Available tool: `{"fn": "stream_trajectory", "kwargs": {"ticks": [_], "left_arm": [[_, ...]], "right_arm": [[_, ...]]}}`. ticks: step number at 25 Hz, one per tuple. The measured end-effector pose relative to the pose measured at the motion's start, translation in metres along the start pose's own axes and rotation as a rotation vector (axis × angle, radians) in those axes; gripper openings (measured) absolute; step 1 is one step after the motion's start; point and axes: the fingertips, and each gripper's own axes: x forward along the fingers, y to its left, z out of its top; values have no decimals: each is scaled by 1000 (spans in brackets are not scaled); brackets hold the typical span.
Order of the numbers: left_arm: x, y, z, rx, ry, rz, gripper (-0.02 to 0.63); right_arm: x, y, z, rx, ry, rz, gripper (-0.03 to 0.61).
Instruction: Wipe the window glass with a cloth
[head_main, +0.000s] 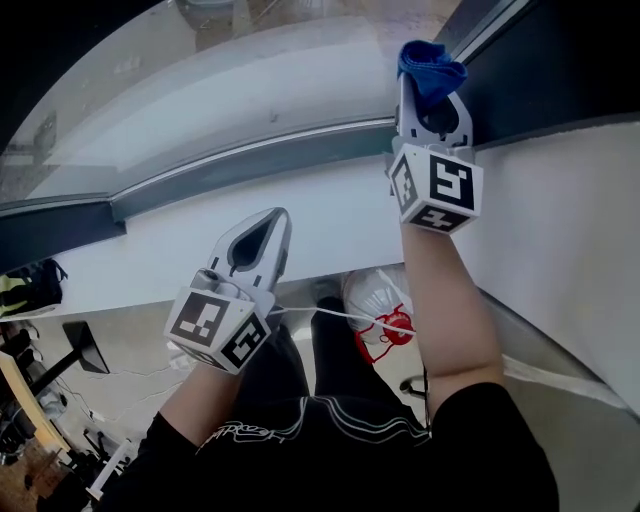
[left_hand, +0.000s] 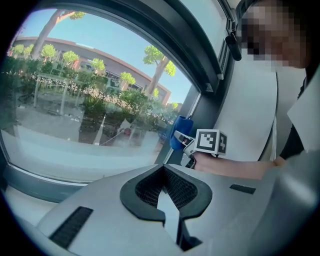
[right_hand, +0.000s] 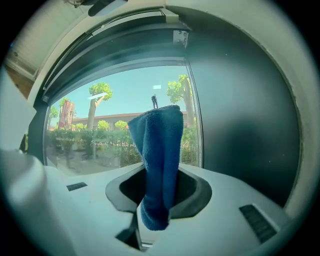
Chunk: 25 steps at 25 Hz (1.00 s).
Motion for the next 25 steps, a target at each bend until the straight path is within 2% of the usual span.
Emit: {"fn": "stream_trajectory", "kwargs": {"ticks": [4, 10, 13, 18, 25], "left_arm": [[-9, 9, 12, 0, -17, -2, 3], [-46, 63, -7, -49, -56, 34, 3], [-81, 93, -11, -86, -74, 83, 3], [-148, 146, -19, -143, -117, 178, 3], [-242, 219, -43, -223, -185, 319, 3]], "right_arm": [[-6, 17, 2, 2, 13, 13, 94], [-13, 117, -29, -48, 53, 150, 94], [-16, 179, -36, -48, 73, 236, 94], [-42, 300, -46, -58, 102, 427, 94], [-66, 455, -58, -80, 116, 653, 94]]}}
